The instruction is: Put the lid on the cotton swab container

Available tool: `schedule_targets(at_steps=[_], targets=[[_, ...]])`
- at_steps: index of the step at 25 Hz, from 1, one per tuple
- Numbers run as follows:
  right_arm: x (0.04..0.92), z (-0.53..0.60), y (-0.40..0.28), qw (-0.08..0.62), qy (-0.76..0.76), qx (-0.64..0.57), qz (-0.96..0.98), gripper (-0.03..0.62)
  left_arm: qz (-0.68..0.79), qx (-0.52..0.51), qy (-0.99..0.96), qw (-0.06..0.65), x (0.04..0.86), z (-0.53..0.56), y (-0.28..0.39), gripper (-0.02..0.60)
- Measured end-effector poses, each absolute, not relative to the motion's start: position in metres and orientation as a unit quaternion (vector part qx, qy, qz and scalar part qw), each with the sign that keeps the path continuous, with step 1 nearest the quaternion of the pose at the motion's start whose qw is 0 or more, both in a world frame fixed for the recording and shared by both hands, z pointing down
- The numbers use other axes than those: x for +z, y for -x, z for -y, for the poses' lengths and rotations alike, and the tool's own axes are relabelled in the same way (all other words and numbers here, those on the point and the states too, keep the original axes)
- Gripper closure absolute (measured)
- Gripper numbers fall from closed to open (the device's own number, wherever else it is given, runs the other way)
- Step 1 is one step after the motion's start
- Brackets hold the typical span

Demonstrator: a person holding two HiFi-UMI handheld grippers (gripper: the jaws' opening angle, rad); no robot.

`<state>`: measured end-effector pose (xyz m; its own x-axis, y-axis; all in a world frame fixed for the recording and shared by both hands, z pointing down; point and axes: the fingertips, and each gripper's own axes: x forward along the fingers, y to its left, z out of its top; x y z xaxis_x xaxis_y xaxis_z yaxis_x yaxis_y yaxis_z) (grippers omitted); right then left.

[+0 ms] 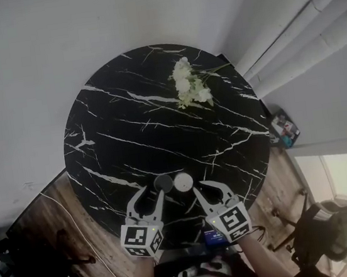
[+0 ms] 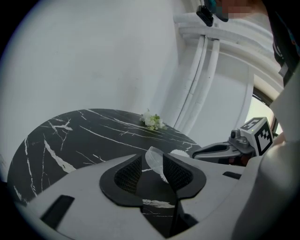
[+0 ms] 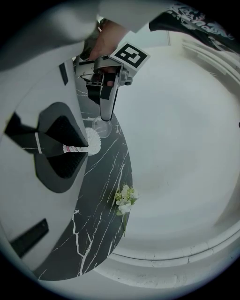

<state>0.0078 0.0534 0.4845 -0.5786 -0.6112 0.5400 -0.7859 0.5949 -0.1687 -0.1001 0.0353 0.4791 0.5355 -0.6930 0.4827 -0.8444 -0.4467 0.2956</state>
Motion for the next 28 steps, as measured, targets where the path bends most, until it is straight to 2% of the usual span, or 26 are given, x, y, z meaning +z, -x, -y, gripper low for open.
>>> schedule_targets(at_steps=[10,28], targets=[[0.482,-0.048,-0.004,0.185,-0.398,0.222,0.871,0.572,0.449,0.153,-0.838,0.270,0.489,-0.035,0.096,0.442],[0.481,-0.048,0.002,0.220,-0.386,0.185,0.877,0.573,0.436,0.148,-0.842,0.282,0.488,-0.032,0.091,0.440]])
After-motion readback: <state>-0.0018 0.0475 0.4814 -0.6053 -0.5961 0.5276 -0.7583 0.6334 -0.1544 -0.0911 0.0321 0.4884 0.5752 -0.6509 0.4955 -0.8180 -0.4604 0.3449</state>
